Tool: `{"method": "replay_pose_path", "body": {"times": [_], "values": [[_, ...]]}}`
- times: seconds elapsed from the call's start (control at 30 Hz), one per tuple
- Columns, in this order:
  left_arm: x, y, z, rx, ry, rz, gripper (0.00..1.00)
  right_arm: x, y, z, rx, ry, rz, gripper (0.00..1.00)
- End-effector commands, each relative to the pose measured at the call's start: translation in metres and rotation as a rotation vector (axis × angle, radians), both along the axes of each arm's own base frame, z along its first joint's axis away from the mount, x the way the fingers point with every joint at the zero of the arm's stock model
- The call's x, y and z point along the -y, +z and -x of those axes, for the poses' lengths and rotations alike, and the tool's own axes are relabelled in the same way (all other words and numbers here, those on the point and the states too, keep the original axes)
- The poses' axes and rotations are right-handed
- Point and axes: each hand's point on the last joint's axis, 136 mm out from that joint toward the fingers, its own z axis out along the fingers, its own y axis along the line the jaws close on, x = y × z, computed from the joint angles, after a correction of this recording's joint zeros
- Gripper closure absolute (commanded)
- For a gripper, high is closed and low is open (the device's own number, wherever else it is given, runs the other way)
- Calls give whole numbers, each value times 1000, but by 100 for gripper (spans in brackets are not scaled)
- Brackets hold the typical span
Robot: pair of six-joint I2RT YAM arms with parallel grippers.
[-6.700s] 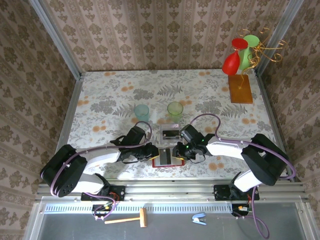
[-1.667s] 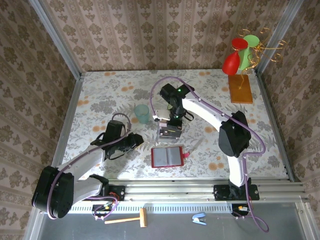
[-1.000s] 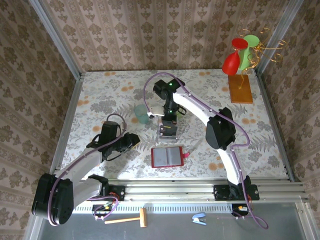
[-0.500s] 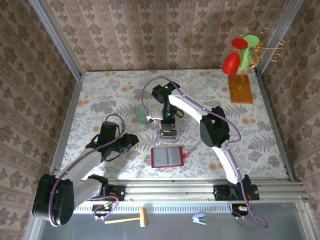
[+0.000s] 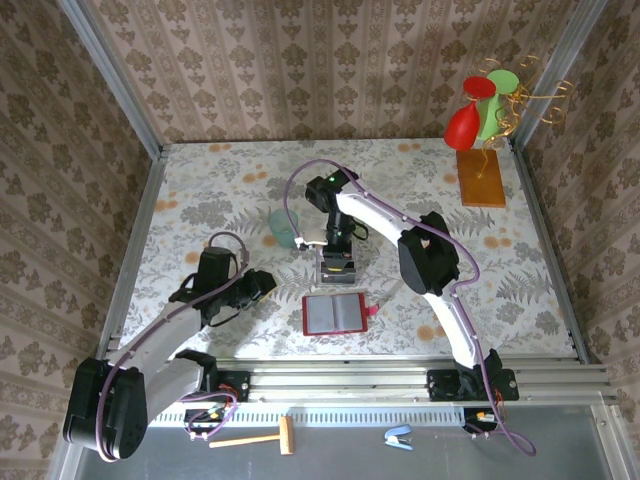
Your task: Take the credit cards out of the card holder
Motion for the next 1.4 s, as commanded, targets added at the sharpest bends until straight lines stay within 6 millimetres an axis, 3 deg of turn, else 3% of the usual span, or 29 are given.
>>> {"method": "replay_pose_path", "body": {"times": [0.0,0.4,0.6,1.07,1.37], "values": [[-1,1,1,0,-4,6,74,1,-5,8,-35,-12,25,84],[11,8,-6,11,-54,17,73,6,37,-12,221,-104,-44,75],[23,9,-8,9,-93,13,74,2,44,-15,339,-241,-112,74],[68,-1,5,-23,-211,-9,74,-9,48,21,310,-739,-281,73],[86,-11,16,-45,-253,-10,74,-17,48,35,179,-1108,-393,74]]}}
